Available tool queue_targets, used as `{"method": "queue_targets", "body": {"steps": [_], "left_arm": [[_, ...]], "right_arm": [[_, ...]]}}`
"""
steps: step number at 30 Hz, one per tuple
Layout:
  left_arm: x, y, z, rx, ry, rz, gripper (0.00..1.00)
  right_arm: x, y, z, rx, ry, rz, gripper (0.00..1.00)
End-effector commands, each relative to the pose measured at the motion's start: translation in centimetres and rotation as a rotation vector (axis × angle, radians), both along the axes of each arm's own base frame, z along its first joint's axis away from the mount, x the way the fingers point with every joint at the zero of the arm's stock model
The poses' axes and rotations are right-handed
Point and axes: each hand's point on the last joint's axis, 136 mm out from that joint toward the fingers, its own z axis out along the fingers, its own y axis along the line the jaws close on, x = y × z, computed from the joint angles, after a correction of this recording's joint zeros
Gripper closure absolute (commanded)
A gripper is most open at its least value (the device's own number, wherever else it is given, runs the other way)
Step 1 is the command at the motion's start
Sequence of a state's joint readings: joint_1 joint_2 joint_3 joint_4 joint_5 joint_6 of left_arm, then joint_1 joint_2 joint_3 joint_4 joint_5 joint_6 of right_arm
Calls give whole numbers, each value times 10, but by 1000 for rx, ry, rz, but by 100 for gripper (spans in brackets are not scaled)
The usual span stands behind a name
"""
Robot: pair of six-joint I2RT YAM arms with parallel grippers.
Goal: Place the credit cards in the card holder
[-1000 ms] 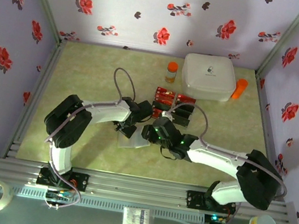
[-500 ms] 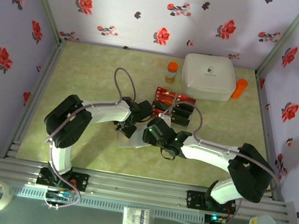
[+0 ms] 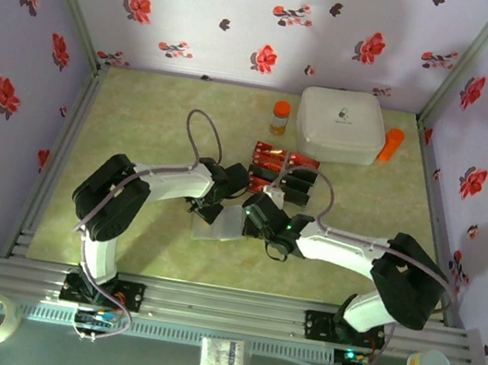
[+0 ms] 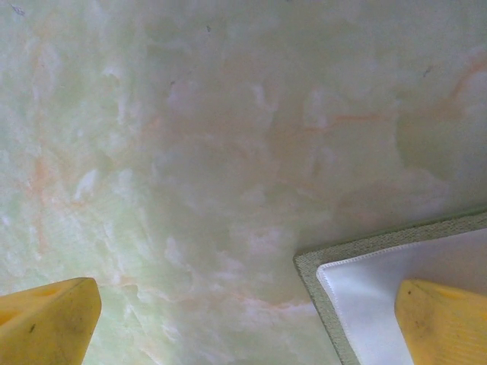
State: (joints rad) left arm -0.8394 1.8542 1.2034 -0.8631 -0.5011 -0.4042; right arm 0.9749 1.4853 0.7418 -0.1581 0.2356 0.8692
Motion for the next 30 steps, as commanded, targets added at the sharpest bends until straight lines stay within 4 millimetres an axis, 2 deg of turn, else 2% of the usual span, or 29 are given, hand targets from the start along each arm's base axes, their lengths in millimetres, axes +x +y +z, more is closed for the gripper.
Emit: {"method": "queue_targets", "body": {"steps": [1, 8, 11, 12, 15, 16, 19, 21, 24, 28, 30], "left_arm": [[12, 0, 1, 22, -36, -4, 0], [19, -4, 0, 40, -38, -25, 0], [20, -4, 0, 41, -40, -28, 0], [20, -4, 0, 40, -42, -27, 0], [20, -4, 2, 35, -45, -21, 0], [20, -4, 2, 31, -47, -18, 0], [18, -4, 7, 17, -55, -11, 0], [17, -3, 8, 6, -58, -4, 0], [15, -4, 10, -7, -61, 3, 0], [14, -4, 11, -19, -65, 12, 0], [13, -4, 12, -26, -69, 17, 0]], "right_arm": [[-1, -12, -2, 56, 7, -60, 100], [-10, -27, -10, 215, 41, -173, 100], [-12, -33, -14, 214, 49, -193, 100], [-13, -36, -17, 207, 54, -198, 98], [-14, -40, -19, 202, 65, -201, 77], [-14, -40, -17, 205, 64, -198, 73], [-11, -41, 0, 213, 35, -187, 69], [-9, -40, 17, 231, 7, -173, 70], [-8, -34, 39, 255, -13, -136, 82], [-8, -12, 57, 310, -2, -62, 97], [-8, 3, 63, 325, 3, -27, 100]]}}
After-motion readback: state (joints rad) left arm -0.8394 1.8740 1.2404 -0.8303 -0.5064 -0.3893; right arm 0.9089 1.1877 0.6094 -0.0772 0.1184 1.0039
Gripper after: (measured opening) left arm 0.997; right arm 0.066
